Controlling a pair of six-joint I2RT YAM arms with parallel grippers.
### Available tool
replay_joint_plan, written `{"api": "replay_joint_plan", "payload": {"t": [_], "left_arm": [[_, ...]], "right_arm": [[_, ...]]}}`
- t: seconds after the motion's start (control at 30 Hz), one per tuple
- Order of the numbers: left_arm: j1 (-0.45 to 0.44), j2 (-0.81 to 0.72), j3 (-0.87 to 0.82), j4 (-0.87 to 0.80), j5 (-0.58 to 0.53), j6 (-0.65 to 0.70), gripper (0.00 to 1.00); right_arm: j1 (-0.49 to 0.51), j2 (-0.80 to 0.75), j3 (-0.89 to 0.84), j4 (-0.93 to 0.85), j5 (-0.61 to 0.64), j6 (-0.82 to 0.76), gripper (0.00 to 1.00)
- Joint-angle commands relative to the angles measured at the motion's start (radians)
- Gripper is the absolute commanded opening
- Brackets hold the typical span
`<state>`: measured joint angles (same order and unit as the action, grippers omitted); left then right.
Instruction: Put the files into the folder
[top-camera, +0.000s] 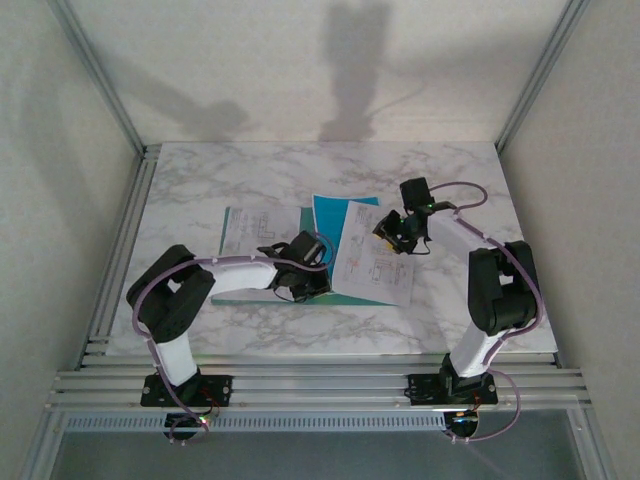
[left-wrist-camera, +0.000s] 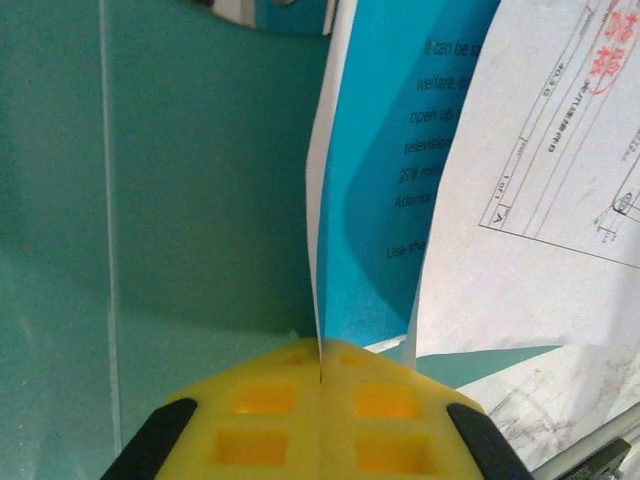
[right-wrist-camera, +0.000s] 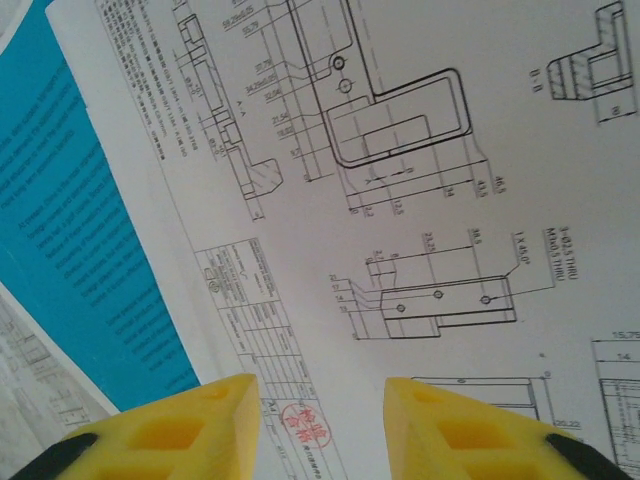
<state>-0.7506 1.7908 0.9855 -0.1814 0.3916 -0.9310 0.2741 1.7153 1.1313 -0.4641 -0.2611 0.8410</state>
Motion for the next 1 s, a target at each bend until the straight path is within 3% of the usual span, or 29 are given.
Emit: {"api": "replay_joint_plan", "payload": {"t": [0.0, 0.23, 0.6, 0.63, 0.67, 0.73, 0.8, 0.97], "left_arm": [[0.01, 0.012, 0.038, -0.006, 0.062, 0.059, 0.0], [0.013, 0.089, 0.134, -0.061, 0.175, 0.158, 0.0], [0.033, 0.096, 0.141, -0.116, 0.14, 0.176, 0.0], [0.036, 0.085, 0.134, -0.117, 0.123, 0.169, 0.02], [0.04, 0.074, 0.126, -0.112, 0.114, 0.162, 0.12], [0.046, 0.043, 0.109, -0.105, 0.093, 0.145, 0.4], [0.05, 0.017, 0.1, -0.108, 0.071, 0.133, 0.46], [0.078, -0.051, 0.041, -0.1, 0.011, 0.08, 0.47]], "right_arm": [[-0.005, -0.008, 0.001, -0.023, 0.013, -0.01, 0.37], [-0.018, -0.008, -0.033, -0.02, 0.014, -0.015, 0.37], [-0.036, 0.12, 0.023, 0.014, -0.027, 0.003, 0.37], [-0.035, 0.142, 0.039, 0.013, -0.036, -0.001, 0.37], [-0.032, 0.16, 0.049, 0.011, -0.043, -0.004, 0.37], [-0.025, 0.19, 0.069, 0.006, -0.053, -0.02, 0.36], [-0.019, 0.198, 0.074, 0.004, -0.056, -0.038, 0.36], [-0.002, 0.209, 0.075, 0.001, -0.091, -0.099, 0.36]]}}
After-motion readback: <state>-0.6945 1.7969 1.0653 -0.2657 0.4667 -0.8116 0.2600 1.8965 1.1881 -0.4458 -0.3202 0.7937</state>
